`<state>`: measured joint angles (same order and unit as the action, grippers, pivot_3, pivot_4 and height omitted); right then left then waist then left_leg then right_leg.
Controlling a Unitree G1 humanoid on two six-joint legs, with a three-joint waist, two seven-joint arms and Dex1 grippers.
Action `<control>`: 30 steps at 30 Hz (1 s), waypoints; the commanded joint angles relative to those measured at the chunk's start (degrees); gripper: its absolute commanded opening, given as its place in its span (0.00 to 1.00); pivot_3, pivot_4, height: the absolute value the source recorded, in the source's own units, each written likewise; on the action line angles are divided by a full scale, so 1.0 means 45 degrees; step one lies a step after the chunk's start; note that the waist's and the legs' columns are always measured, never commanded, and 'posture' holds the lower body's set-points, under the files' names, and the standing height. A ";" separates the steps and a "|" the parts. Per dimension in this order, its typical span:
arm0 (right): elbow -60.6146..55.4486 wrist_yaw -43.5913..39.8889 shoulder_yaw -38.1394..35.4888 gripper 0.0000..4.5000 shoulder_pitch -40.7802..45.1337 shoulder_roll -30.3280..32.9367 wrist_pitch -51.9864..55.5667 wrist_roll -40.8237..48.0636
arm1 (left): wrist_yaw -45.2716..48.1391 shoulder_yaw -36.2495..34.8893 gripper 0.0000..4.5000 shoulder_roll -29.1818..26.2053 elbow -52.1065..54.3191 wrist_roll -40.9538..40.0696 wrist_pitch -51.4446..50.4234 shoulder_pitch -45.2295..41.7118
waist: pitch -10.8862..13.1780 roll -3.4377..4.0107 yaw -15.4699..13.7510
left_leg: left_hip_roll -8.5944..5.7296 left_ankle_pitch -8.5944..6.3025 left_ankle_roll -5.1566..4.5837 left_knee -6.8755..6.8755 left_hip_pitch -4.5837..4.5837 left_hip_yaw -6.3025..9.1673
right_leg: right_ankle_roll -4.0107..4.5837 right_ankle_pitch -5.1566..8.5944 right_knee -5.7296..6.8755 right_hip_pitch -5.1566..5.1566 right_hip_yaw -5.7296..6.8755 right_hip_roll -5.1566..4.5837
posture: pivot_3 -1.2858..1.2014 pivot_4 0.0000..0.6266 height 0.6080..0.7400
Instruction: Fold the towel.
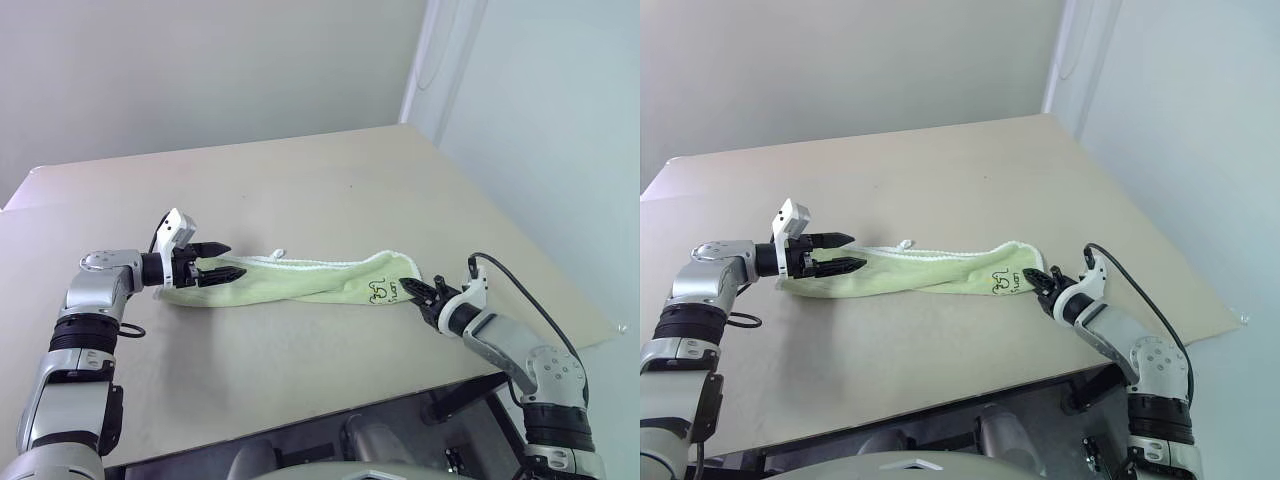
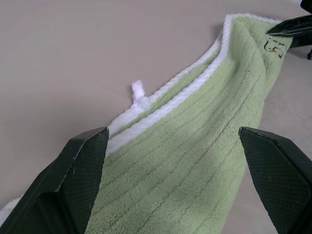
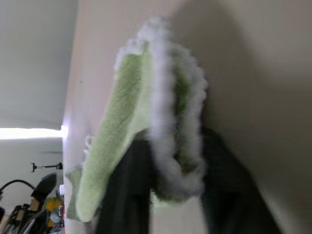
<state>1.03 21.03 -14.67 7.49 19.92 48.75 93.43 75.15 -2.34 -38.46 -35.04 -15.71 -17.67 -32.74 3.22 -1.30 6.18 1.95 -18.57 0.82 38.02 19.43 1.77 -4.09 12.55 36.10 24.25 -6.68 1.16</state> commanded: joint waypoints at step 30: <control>-0.1828 -0.3162 -0.1426 0.01 0.1492 0.5007 0.3121 -0.1450 | -0.0974 -0.0530 1.00 -0.0122 -0.0289 -0.0110 0.0319 -0.0309 | 0.0028 0.0042 -0.0105 | -0.0017 -0.0002 -0.0004 -0.0011 0.0008 -0.0022 | -0.0015 0.0009 -0.0003 0.0046 -0.0062 0.0018 | 0.52 0.00 1.00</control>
<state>-2.12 7.77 -20.52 11.46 41.47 62.43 85.71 71.08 -3.22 -38.40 -37.07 -15.69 -16.84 -32.85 3.35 -1.11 5.71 1.87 -18.58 0.80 37.97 19.47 1.67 -4.16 12.59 36.09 24.46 -6.97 1.24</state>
